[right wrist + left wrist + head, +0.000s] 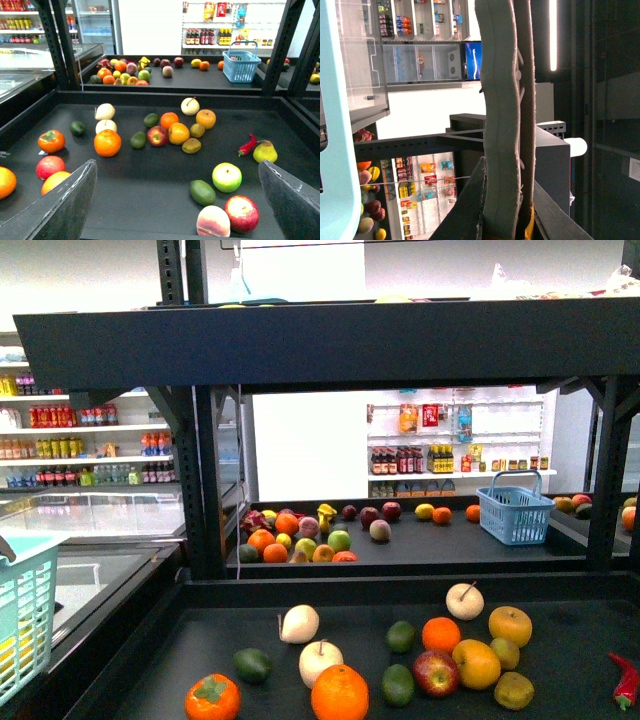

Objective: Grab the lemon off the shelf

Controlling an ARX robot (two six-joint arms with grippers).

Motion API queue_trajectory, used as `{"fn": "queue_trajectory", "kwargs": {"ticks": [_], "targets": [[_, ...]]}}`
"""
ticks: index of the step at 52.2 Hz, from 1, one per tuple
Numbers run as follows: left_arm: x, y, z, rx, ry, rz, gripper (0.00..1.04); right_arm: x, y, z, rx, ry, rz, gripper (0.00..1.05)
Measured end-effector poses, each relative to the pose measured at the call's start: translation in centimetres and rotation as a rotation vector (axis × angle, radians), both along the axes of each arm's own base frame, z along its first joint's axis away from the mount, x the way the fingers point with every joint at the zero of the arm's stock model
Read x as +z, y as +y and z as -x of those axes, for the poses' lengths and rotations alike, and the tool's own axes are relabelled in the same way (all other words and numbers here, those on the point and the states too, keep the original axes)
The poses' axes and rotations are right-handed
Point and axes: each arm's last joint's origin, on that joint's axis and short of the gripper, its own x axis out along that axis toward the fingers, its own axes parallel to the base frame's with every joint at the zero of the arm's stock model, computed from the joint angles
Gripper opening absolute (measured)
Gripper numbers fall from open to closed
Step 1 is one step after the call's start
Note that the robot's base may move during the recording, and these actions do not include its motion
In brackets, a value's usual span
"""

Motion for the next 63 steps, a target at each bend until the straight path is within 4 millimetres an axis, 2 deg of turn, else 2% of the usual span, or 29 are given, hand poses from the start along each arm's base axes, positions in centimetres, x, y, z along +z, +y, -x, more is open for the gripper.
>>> {"fn": "queue_trajectory", "kwargs": {"ticks": [4,10,27,32,44,52,58,63], "targets": [[-0.3,0.0,0.1,0.011,0.012,-0.011,0.19,0.0,0.0,0.0,0.0,0.0,0.0,0.97],[-0.8,0.1,0.3,0.027,0.053,-0.032,0.43,0.0,0.0,0.0,0.0,0.0,0.0,0.97],[-1.2,-0.1,1.2,0.04,0.189,-0.068,0.99,0.0,0.0,0.0,0.0,0.0,0.0,0.97],[-0.9,-0.2,1.7,0.043,0.202,-0.076,0.97,0.0,0.0,0.0,0.0,0.0,0.0,0.97],[1.2,-0.1,3.0,0.061,0.226,-0.126,0.97,0.0,0.0,0.0,0.0,0.0,0.0,0.97],[2.4,-0.2,3.9,0.073,0.302,-0.192,0.97,0.0,0.0,0.0,0.0,0.0,0.0,0.97],[4.0,-1.2,5.8,0.088,0.53,-0.395,0.97,0.0,0.0,0.0,0.0,0.0,0.0,0.97],[5.6,-2.7,7.6,0.114,0.632,-0.582,0.97,0.0,0.0,0.0,0.0,0.0,0.0,0.97]]}}
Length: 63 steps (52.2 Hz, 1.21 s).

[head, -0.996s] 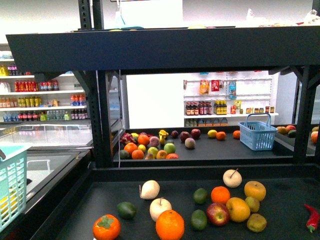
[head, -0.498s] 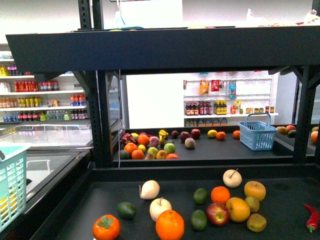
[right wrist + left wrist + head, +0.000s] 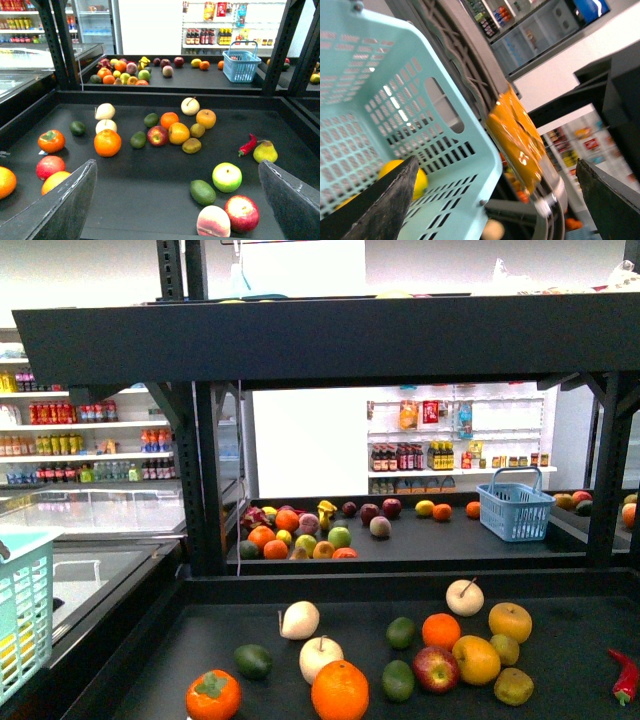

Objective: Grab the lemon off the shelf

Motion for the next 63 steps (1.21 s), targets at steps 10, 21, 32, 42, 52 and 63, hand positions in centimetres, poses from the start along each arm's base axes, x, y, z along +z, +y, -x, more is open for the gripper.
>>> {"fn": "queue_trajectory", "kwargs": {"ticks": [10,21,32,42,52,63], "targets": [[3.3,-4.5,4.9,-0.065,0.094,-0.38,0.97,0.0,0.0,0.0,0.0,0.0,0.0,0.97],[2.7,-9.9,11.1,-0.162,0.121,-0.534,0.97,0.0,0.0,0.0,0.0,0.0,0.0,0.97],[-0.4,-12.6,17.4,-0.34,0.051,-0.761,0.71,0.0,0.0,0.0,0.0,0.0,0.0,0.97],[-4.6,-12.6,21.0,-0.338,0.067,-0.814,0.33,0.0,0.0,0.0,0.001,0.0,0.0,0.97],[-5.9,-12.6,22.1,-0.335,0.063,-0.824,0.02,0.0,0.0,0.0,0.0,0.0,0.0,0.97],[-7.0,-12.6,23.0,-0.336,0.064,-0.826,0.02,0.0,0.0,0.0,0.0,0.0,0.0,0.97]]}}
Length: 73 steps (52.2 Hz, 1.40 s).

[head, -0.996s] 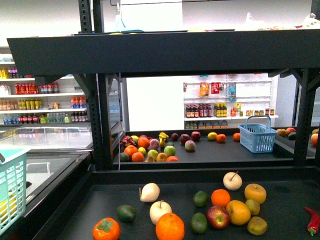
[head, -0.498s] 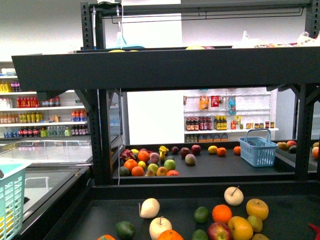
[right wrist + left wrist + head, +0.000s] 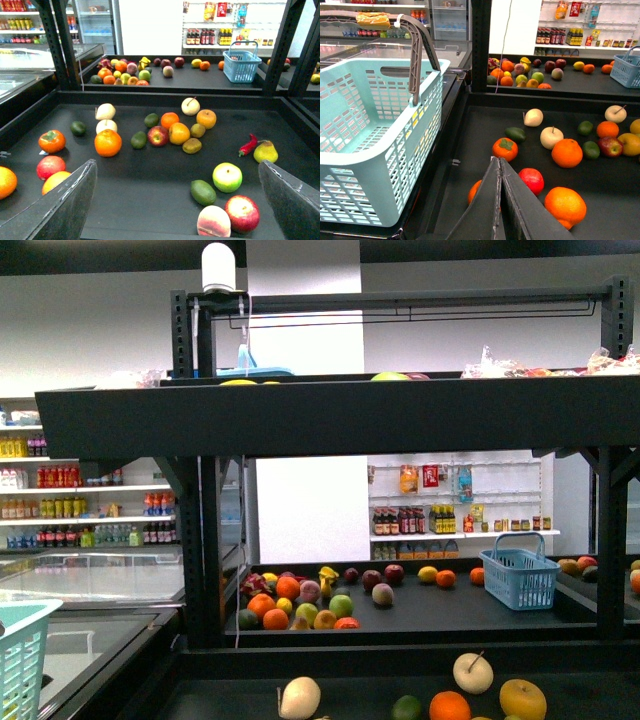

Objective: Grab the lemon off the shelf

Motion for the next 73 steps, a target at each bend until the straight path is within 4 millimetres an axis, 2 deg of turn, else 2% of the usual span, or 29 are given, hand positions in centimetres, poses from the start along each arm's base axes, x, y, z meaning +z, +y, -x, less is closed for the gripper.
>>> {"fn": "queue_trajectory", "kwargs": {"ticks": [19,34,41,55,67,70,73], "targets": [[-1.3,0.0,0.9,-0.002,-0.005,0.0,0.02,0.0,0.0,0.0,0.0,0.0,0.0,0.97],[-1.3,0.0,1.4,0.0,-0.012,0.0,0.02,0.0,0.0,0.0,0.0,0.0,0.0,0.97],[-1.6,0.0,2.4,0.002,-0.002,-0.001,0.02,0.0,0.0,0.0,0.0,0.0,0.0,0.97],[-1.6,0.0,2.5,0.001,-0.008,-0.001,0.02,0.0,0.0,0.0,0.0,-0.001,0.0,0.97],[-1.6,0.0,2.5,0.001,-0.007,-0.001,0.42,0.0,0.0,0.0,0.0,-0.001,0.0,0.97],[-1.6,0.0,2.5,0.001,-0.007,-0.001,0.57,0.0,0.0,0.0,0.0,-0.001,0.0,0.97],[-1.6,0.0,2.5,0.001,-0.007,-0.001,0.65,0.0,0.0,0.0,0.0,-0.001,0.0,0.97]]}}
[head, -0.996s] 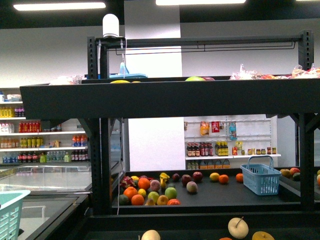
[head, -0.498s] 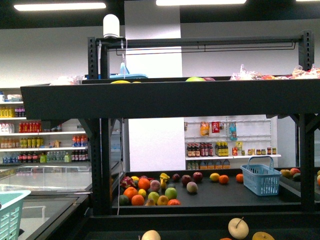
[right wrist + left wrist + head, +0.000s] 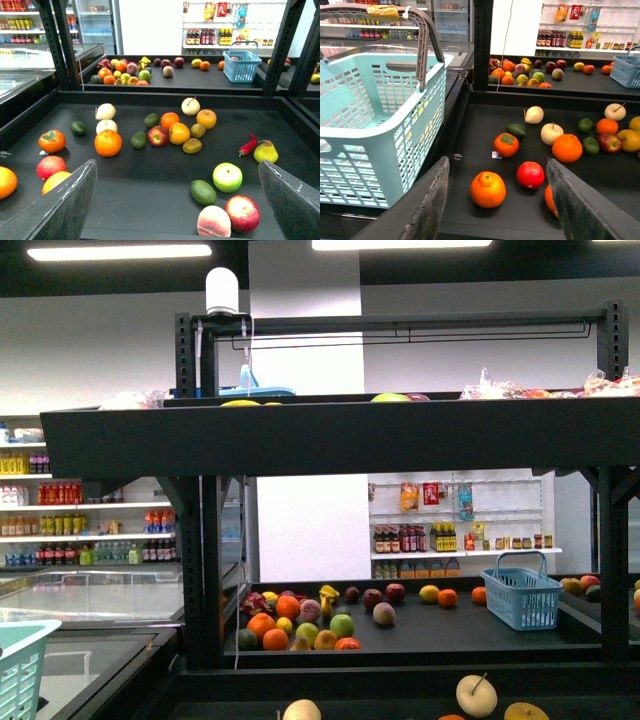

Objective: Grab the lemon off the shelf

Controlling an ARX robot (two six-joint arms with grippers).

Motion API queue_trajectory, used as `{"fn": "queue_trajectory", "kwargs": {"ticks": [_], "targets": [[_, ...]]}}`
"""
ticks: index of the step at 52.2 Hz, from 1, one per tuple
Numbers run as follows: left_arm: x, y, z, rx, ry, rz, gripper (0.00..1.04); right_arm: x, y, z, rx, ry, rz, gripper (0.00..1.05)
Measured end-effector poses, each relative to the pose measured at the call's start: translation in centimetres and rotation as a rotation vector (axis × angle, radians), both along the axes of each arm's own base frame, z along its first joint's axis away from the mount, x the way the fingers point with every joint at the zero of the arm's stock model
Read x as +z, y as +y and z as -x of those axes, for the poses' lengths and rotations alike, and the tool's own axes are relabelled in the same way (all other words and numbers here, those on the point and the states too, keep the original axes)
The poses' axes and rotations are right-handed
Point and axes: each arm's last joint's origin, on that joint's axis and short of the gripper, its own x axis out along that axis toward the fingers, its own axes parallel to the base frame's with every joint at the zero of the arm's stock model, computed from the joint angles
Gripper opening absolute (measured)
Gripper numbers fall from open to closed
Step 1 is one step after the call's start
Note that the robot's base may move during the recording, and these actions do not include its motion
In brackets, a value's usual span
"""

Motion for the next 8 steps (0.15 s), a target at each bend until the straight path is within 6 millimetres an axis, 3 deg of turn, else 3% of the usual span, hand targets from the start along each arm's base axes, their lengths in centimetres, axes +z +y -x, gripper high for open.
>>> {"fn": "queue_trajectory", "kwargs": {"ticks": [8], "targets": [[0.0,0.0,0.0,0.0,0.0,0.0,0.97,0.0,0.0,0.0,0.0,0.0,0.0,0.97]]}}
